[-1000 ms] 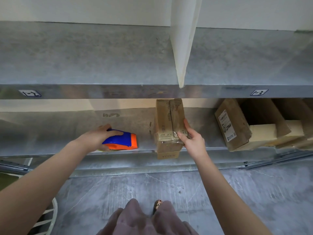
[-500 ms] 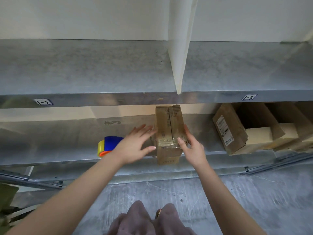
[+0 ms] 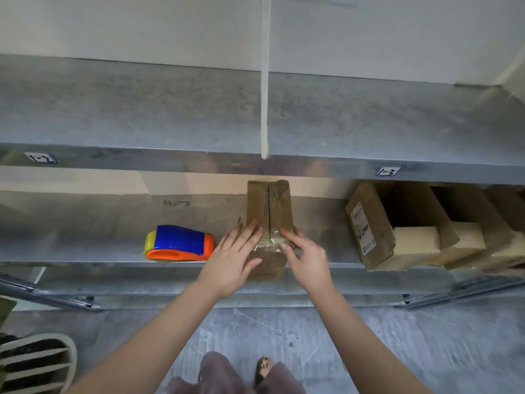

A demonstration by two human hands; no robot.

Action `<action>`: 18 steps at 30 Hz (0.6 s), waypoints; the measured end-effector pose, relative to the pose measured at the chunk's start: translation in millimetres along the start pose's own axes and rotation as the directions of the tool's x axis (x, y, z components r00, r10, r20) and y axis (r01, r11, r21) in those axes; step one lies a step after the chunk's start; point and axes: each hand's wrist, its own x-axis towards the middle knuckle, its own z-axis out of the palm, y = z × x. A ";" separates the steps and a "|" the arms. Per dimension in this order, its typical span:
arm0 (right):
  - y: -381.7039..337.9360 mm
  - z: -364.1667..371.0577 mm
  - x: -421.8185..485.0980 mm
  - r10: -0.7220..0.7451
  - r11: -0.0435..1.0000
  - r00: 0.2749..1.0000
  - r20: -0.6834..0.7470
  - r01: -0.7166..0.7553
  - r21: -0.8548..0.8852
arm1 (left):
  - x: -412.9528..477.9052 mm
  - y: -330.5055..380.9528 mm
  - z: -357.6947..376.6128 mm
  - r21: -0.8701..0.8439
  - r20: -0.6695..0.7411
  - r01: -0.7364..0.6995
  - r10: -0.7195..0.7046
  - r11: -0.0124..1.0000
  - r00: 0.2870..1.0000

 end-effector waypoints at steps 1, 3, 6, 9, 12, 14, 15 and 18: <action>1.1 0.5 0.8 -0.009 0.999 1.000 -0.013 0.009 0.038 | -0.6 4.5 0.5 -0.081 -0.022 0.042 -0.044 0.996 0.999; 4.2 -1.2 0.9 -0.008 0.993 1.000 -0.015 0.010 0.118 | -2.8 14.4 -0.3 -0.238 -0.076 0.124 -0.145 0.963 0.986; 11.2 -8.4 0.9 0.012 0.970 0.998 0.057 -0.025 0.242 | -10.9 25.8 4.0 -0.389 -0.195 0.205 -0.298 0.898 0.935; 17.7 -9.6 0.3 0.002 0.971 0.995 0.099 -0.025 0.238 | -15.8 39.3 11.7 -0.524 -0.103 0.305 -0.414 0.795 0.904; 21.8 -2.6 -5.1 -0.016 0.980 0.988 0.156 -0.016 0.200 | -16.8 49.0 19.2 -0.563 -0.048 0.374 -0.481 0.737 0.875; 22.2 1.5 -9.9 -0.025 0.964 0.986 0.168 -0.021 0.265 | -14.9 48.7 17.3 -0.594 -0.103 0.353 -0.504 0.723 0.857; 22.0 1.9 -10.2 -0.021 0.948 0.986 0.163 -0.032 0.316 | -11.6 46.3 15.0 -0.618 -0.138 0.331 -0.512 0.713 0.848; 15.4 -0.6 -4.0 0.016 0.933 0.994 0.104 -0.053 0.357 | 4.1 35.3 5.1 -0.579 -0.193 0.310 -0.496 0.754 0.847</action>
